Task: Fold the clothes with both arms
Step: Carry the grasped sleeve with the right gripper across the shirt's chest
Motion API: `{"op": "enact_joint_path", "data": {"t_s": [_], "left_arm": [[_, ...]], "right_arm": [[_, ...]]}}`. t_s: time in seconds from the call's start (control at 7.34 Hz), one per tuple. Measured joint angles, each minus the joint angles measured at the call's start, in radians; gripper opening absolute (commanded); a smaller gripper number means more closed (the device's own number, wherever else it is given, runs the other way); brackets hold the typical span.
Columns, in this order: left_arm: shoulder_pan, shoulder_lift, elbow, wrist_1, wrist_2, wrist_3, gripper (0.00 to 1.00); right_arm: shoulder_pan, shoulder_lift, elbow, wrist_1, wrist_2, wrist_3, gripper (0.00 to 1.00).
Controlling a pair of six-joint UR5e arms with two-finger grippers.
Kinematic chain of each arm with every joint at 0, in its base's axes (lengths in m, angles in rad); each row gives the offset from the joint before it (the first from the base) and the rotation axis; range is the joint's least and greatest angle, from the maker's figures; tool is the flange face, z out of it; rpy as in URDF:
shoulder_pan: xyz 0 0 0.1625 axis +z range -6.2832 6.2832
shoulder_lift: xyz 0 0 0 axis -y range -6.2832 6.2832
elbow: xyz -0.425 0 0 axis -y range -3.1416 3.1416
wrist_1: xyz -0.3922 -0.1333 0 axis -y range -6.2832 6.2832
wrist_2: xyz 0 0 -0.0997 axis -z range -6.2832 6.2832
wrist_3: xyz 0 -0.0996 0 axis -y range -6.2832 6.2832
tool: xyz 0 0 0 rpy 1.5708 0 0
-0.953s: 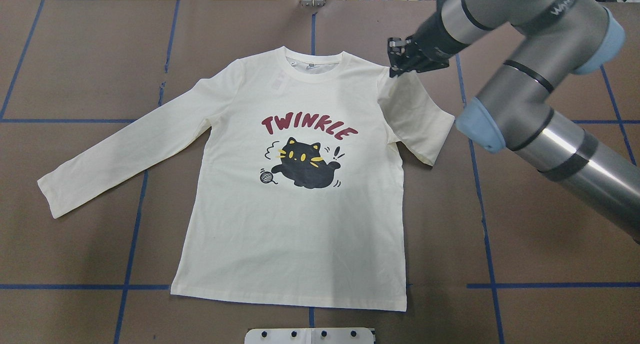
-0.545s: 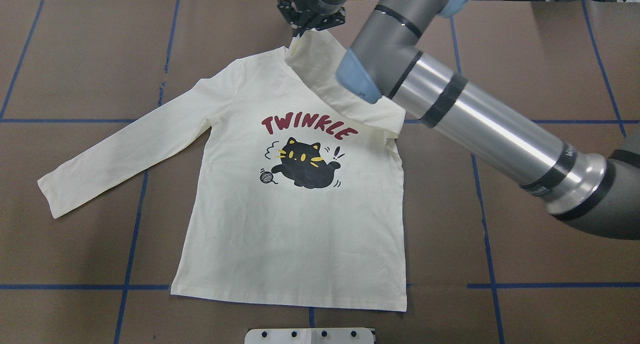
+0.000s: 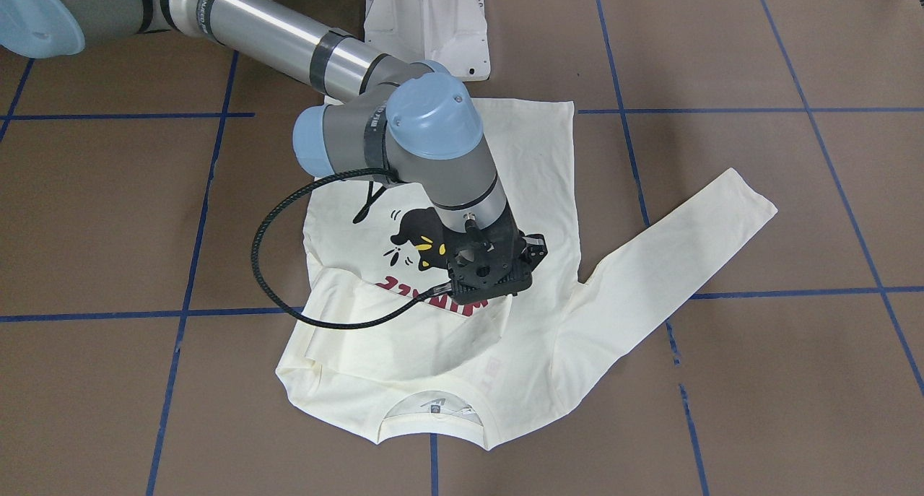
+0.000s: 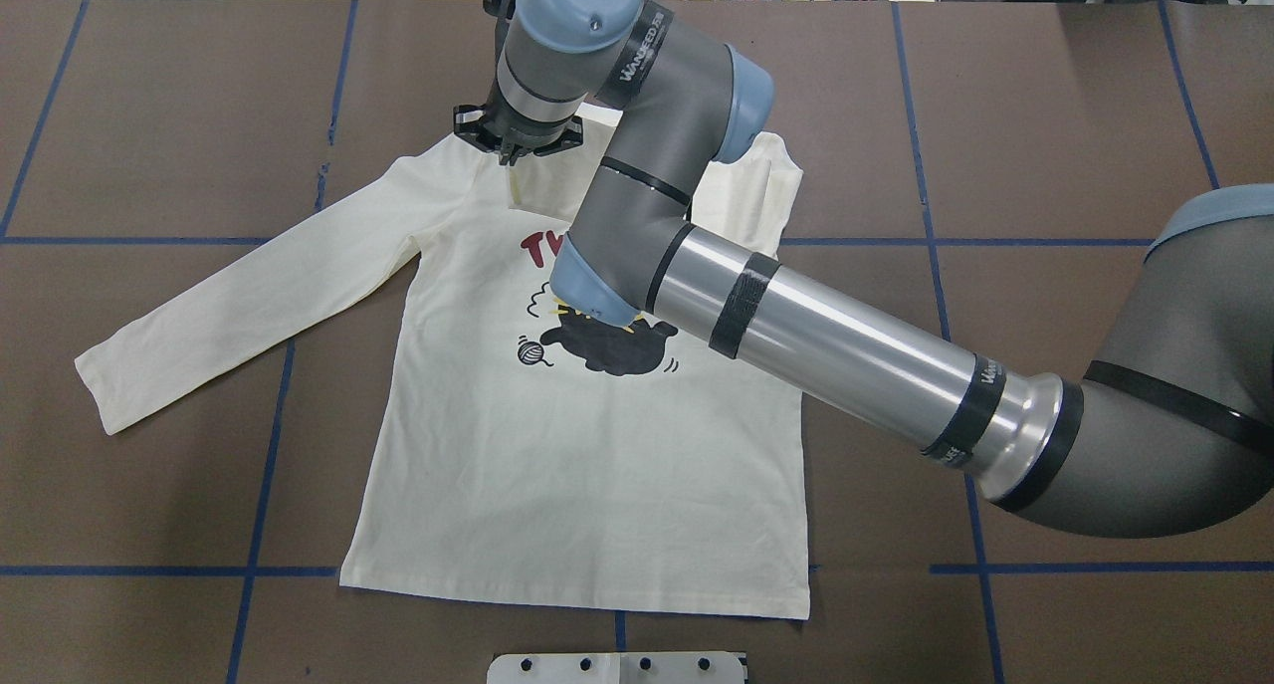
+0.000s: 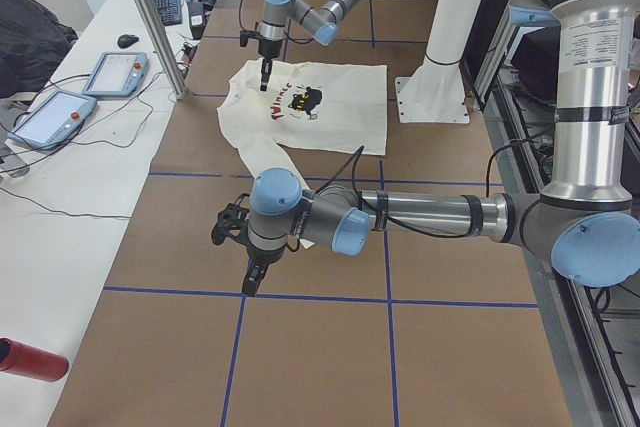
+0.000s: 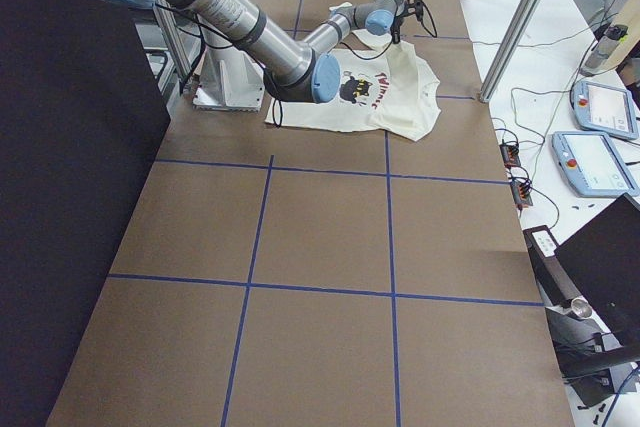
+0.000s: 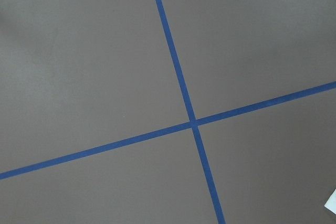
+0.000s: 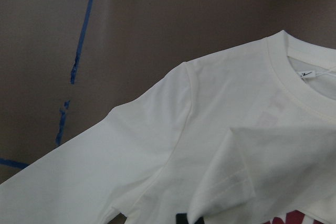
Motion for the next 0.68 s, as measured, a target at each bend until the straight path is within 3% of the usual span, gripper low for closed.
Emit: {"op": "enact_joint_path", "data": {"t_s": [0.14, 0.27, 0.41, 0.68], "left_arm": [[0.000, 0.001, 0.002, 0.000, 0.000, 0.002, 0.99], [0.000, 0.002, 0.002, 0.000, 0.000, 0.004, 0.99], [0.000, 0.002, 0.003, 0.000, 0.000, 0.004, 0.99], [0.000, 0.003, 0.003, 0.000, 0.000, 0.005, 0.99]], "right_arm": [[-0.012, 0.026, -0.028, 0.027, -0.011, 0.000, 0.00], [-0.021, 0.059, -0.081, 0.073, -0.027, 0.000, 0.77], [-0.031, 0.082, -0.130, 0.119, -0.056, 0.000, 1.00], [-0.042, 0.102, -0.165, 0.158, -0.102, 0.005, 1.00]]}}
